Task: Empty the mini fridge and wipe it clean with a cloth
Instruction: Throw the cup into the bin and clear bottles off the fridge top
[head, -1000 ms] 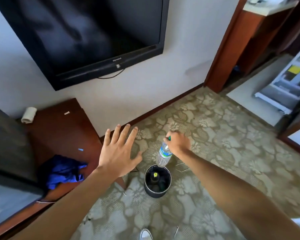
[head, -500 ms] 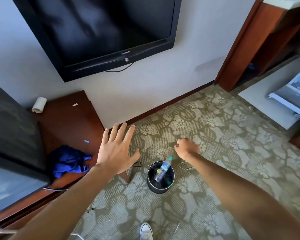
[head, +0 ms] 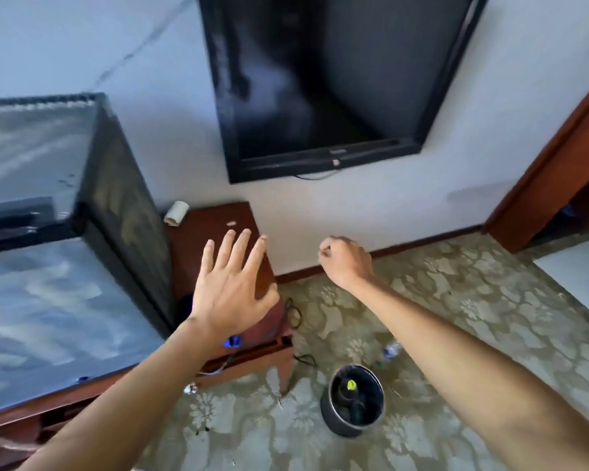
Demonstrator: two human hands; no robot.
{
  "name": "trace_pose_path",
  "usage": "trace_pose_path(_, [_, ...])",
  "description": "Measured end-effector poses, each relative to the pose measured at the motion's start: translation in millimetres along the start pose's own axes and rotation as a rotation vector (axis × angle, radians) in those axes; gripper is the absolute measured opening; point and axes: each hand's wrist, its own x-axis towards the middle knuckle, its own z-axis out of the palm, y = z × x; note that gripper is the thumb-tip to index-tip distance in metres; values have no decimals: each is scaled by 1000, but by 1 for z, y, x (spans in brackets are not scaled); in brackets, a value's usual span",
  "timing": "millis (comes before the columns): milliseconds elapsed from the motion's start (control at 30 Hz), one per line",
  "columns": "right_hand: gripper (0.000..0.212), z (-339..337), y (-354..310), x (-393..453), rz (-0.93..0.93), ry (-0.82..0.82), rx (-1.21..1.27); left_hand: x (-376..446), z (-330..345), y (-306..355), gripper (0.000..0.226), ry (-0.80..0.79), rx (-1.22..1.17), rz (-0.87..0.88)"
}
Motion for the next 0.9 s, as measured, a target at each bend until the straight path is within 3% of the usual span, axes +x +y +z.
trace_pose_path(300, [24,-81,-324,19,-589,337,307,-34,-140,-158,81,480,89,-162])
trace_pose_path(500, [42,-95,-512,10,-875,302,236,-80,-197,-287,85,434,240,-450])
trace_pose_path(600, [57,-89,-586,26,-908,279,169,-108,-206,-332,85,422,266,-534])
trace_pose_path(767, [71,-83,-685,62,-807,183,67,-145,-208,-379,85,402,270,-643])
trace_pose_path(833, [65,-75,-700,73,-738,139,57,-149,-204,-390,85,393,262,-647])
trace_pose_path(900, [44,-66,-697,80,-705,150,119,-146,-200,-394,85,382,243,-625])
